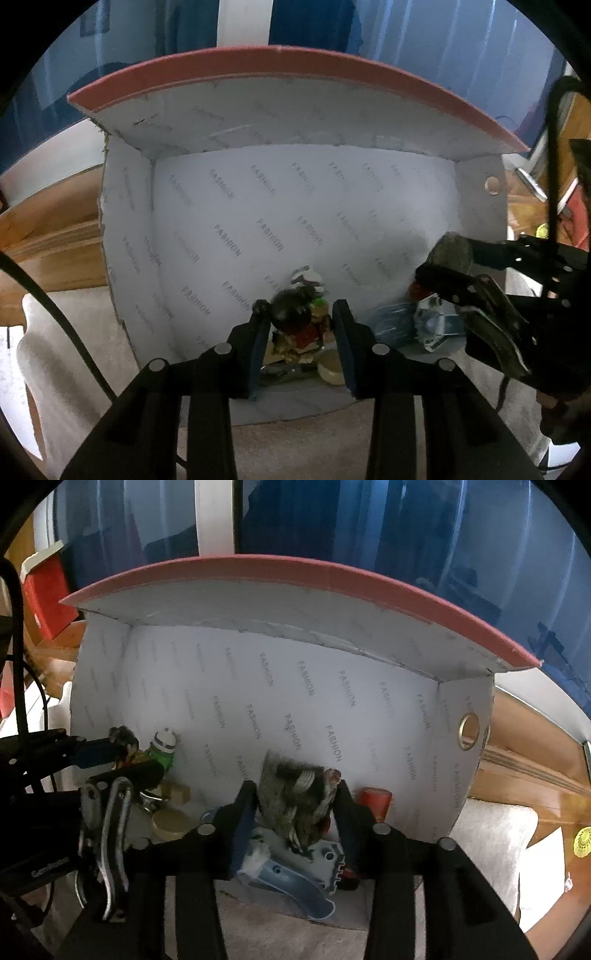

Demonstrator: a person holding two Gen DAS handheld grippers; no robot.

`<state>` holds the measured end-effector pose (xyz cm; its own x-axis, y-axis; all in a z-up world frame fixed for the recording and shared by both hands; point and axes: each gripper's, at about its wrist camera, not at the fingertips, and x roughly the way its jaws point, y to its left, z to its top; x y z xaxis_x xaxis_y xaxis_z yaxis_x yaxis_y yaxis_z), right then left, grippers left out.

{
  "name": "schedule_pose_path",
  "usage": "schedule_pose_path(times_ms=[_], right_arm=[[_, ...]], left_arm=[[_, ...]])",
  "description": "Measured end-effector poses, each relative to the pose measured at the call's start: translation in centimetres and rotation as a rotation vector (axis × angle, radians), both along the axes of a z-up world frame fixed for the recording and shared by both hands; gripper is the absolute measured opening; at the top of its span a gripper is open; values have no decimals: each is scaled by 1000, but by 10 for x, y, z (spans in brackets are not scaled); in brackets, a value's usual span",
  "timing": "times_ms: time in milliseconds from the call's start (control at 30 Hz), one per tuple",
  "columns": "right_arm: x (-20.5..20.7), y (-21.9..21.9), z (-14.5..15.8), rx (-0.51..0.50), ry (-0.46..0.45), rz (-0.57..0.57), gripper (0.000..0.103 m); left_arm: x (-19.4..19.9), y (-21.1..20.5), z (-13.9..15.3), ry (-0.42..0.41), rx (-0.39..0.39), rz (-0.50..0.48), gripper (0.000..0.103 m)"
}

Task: Organize objects
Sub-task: 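Carry the Mickey figure and patterned pouch into the box with both tools, then open both tools to release the Mickey figure and pouch in the box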

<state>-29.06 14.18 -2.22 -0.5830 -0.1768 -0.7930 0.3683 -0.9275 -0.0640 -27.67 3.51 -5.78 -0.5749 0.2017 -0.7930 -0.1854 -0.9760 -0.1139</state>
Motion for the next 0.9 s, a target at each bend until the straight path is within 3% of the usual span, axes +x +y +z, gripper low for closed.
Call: schedule_pose_path(times_ms=[33,100,167,500,700,900], right_arm=[[1,0,1,-3,11,1,55],[3,2,4,-13,27,4,70],[4,3,8,-20,39,3,75],[44,16,32,-30,81,-44,75],[85,44,51,-56,110,-60,75],[113,37,70,-73,164,-42,75]], left_arm=[[0,-1,0,0,-9,10,51],[2,-3,2,9,-8,18,60],[5,-4,6,23,-13,25,62],[43,-16,30,68,-26,56,68],[81,-20,57,129,-40,52,71],[115,-12,89,200,-50,43,72]])
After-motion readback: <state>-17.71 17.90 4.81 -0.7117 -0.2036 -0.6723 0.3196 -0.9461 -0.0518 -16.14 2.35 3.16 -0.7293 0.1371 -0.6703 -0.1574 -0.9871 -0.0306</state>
